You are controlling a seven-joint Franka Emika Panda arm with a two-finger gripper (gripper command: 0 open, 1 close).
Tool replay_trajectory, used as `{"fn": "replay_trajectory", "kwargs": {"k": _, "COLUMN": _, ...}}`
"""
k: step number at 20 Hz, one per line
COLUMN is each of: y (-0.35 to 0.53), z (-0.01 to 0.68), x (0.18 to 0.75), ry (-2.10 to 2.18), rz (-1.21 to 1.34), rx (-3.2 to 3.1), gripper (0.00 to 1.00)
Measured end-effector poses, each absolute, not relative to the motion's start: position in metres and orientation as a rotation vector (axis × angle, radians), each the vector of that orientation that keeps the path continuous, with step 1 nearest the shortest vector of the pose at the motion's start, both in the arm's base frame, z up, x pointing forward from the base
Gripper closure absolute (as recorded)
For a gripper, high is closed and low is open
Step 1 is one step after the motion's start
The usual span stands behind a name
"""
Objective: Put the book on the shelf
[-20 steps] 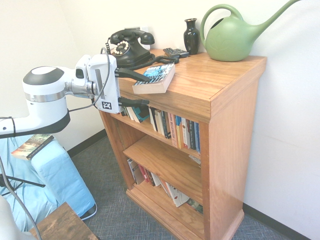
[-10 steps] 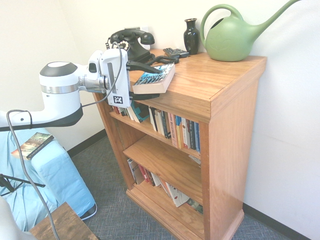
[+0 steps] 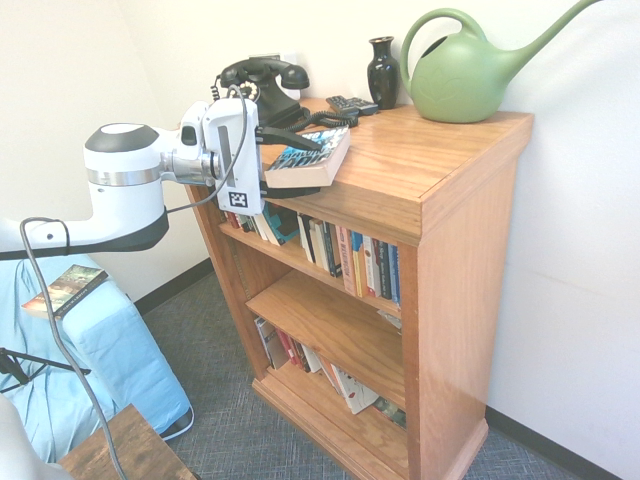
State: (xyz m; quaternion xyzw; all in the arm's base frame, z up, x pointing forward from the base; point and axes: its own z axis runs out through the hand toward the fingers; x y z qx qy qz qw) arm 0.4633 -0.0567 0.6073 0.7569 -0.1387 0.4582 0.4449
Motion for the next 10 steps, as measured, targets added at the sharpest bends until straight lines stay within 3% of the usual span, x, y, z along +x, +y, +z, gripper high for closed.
{"fn": "replay_trajectory", "kwargs": {"k": 10, "y": -0.0629, "z": 0.6067, "x": 0.4628, "ry": -0.357, "rz": 1.128, "rx": 1.876, "gripper": 1.00}}
